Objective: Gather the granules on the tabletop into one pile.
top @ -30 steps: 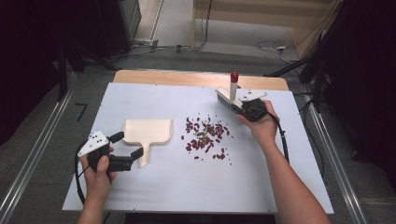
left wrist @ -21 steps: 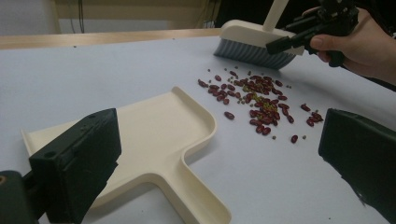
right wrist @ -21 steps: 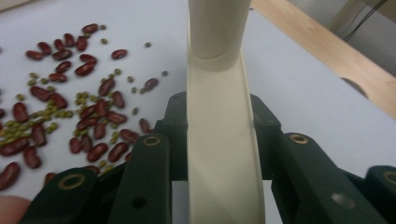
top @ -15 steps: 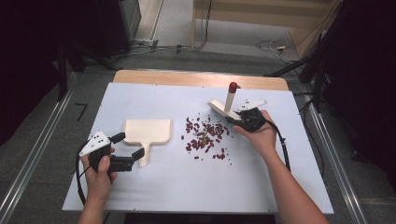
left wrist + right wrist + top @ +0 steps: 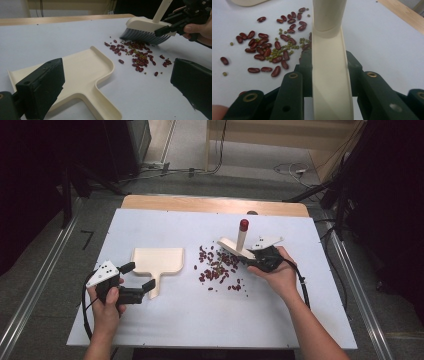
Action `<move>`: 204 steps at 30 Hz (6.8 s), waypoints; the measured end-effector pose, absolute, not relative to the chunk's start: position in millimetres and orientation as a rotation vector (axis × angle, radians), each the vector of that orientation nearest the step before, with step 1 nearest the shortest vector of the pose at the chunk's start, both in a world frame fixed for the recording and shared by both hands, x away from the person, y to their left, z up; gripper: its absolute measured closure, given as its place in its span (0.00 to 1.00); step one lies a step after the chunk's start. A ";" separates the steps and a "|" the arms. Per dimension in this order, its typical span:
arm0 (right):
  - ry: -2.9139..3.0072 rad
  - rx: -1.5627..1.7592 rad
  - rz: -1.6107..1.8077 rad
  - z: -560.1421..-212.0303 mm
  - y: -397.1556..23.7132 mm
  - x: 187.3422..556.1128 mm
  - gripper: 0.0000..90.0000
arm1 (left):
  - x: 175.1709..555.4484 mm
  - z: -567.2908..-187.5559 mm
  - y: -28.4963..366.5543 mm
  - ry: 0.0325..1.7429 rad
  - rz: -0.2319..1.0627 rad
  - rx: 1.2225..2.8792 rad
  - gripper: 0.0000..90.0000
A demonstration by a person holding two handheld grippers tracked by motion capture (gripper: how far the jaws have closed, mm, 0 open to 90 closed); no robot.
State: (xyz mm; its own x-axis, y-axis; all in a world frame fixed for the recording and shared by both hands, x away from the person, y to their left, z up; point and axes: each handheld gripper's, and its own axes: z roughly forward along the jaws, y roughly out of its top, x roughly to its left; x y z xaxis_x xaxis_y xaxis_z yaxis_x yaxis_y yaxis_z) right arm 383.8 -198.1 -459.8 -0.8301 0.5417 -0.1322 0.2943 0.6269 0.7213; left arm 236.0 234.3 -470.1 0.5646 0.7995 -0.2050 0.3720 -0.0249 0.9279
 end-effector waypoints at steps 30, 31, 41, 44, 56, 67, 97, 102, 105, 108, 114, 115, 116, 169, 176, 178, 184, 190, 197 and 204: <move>2.617 0.713 1.385 -426.8 -157.3 292.2 0.73 | 234.1 -468.0 240.2 1.014 0.470 1.610 0.00; 2.652 0.712 1.386 -431.1 -151.8 289.7 0.73 | 233.9 -468.0 240.5 1.013 0.470 1.609 0.00; 2.635 0.914 1.331 -467.3 -135.8 311.6 0.73 | 233.8 -468.3 241.7 1.017 0.473 1.607 0.00; 2.594 0.941 1.308 -468.4 -144.1 319.4 0.73 | 234.2 -469.1 242.1 1.018 0.470 1.606 0.00; 2.457 1.071 1.249 -465.5 -175.7 334.3 0.73 | 234.8 -469.7 239.9 1.020 0.468 1.613 0.00; 2.366 1.182 1.345 -444.6 -153.3 327.9 0.73 | 235.6 -470.0 239.8 1.021 0.469 1.615 0.00; 2.168 1.472 1.201 -469.9 -161.5 334.1 0.73 | 236.3 -470.7 240.7 1.025 0.463 1.617 0.00; 2.147 1.495 1.228 -466.3 -167.0 334.3 0.73 | 236.7 -470.9 241.0 1.029 0.464 1.615 0.00; 2.137 1.466 1.259 -459.4 -159.6 330.9 0.73 | 237.3 -471.0 241.3 1.029 0.466 1.613 0.00; 2.134 1.430 1.296 -450.7 -147.4 329.8 0.73 | 237.4 -470.8 241.3 1.031 0.467 1.618 0.00; 2.138 1.389 1.321 -445.1 -113.2 341.5 0.73 | 237.8 -470.9 241.6 1.029 0.465 1.614 0.00; 2.145 1.382 1.322 -445.3 -105.5 343.9 0.73 | 237.8 -471.0 242.0 1.029 0.465 1.614 0.00; 2.147 1.371 1.324 -446.2 -99.6 345.9 0.73 | 237.8 -471.0 242.4 1.032 0.465 1.613 0.00; 2.091 1.479 1.236 -467.6 -107.0 367.8 0.73 | 239.2 -473.2 241.5 1.046 0.458 1.626 0.00; 2.040 1.549 1.208 -470.8 -140.5 373.8 0.73 | 240.1 -473.6 239.0 1.049 0.454 1.632 0.00; 2.024 1.565 1.204 -471.7 -150.5 374.5 0.73 | 240.2 -473.7 238.0 1.047 0.452 1.636 0.00; 2.021 1.569 1.213 -467.1 -167.1 374.7 0.73 | 241.1 -474.5 236.5 1.048 0.451 1.644 0.00; 2.062 1.452 1.366 -443.4 -180.4 380.5 0.73 | 240.8 -474.8 238.2 1.053 0.450 1.637 0.00; 2.233 0.886 1.309 -416.8 -196.3 431.6 0.73 | 241.8 -475.2 236.4 1.051 0.450 1.644 0.00; 2.368 0.467 1.106 -433.3 -185.7 475.5 0.73 | 242.2 -476.5 236.6 1.056 0.451 1.652 0.00</move>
